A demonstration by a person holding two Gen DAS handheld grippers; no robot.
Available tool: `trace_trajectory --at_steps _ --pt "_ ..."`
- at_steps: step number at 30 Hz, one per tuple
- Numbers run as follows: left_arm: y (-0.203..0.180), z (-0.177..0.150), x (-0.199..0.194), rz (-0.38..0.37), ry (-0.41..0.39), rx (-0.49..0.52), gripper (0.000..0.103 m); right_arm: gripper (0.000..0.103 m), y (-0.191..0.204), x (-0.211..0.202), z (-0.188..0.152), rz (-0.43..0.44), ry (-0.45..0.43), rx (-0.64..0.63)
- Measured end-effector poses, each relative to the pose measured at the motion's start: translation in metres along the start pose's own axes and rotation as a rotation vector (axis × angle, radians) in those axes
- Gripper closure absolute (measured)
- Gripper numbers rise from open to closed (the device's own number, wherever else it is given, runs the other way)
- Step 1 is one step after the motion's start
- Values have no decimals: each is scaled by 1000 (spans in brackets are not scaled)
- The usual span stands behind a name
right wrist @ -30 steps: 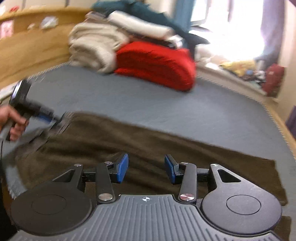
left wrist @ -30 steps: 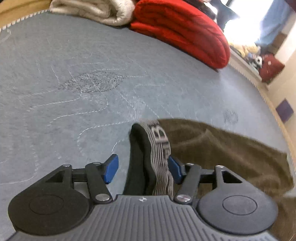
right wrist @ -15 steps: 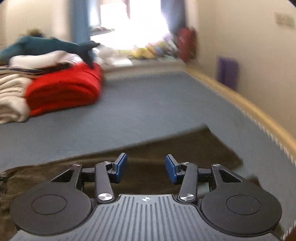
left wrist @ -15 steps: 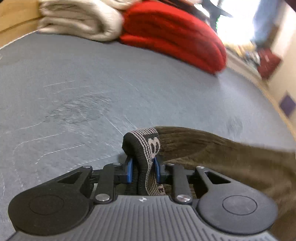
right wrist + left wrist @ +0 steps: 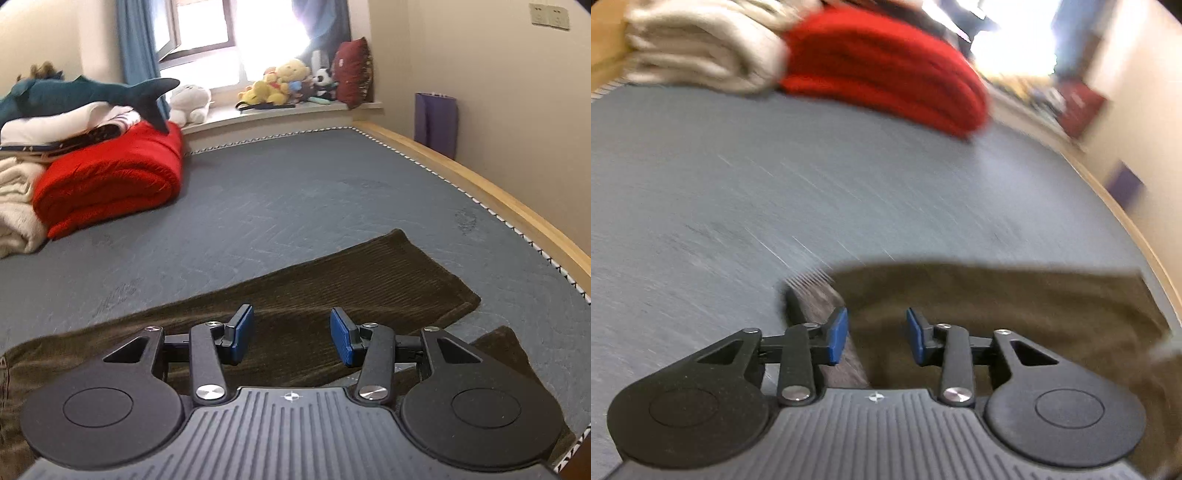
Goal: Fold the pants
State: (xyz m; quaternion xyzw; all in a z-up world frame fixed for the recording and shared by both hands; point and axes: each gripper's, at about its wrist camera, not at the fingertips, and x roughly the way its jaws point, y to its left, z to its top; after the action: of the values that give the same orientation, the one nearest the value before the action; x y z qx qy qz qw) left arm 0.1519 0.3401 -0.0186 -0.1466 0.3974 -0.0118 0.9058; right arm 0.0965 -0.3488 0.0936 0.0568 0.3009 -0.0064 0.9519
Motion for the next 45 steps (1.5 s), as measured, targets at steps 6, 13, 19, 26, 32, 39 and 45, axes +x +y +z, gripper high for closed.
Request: trace_trajectory --at_steps 6,13,19,26,32,39,45 --pt "-26 -22 20 146 194 205 92 55 0 2 -1 -21 27 -13" --pt "-28 -7 -15 74 67 66 84 55 -4 0 -5 -46 35 9" --pt "-24 10 -14 -2 36 -47 84 55 -12 -1 -4 -23 37 73" --pt "-40 33 9 29 20 32 81 55 -15 0 0 10 28 56" --pt "-43 61 56 149 -24 133 25 55 -23 4 0 4 32 -36" --pt "-54 77 114 177 81 220 24 55 -50 20 3 -41 87 7" --pt "-65 75 145 129 208 357 70 55 -52 24 3 -51 101 5"
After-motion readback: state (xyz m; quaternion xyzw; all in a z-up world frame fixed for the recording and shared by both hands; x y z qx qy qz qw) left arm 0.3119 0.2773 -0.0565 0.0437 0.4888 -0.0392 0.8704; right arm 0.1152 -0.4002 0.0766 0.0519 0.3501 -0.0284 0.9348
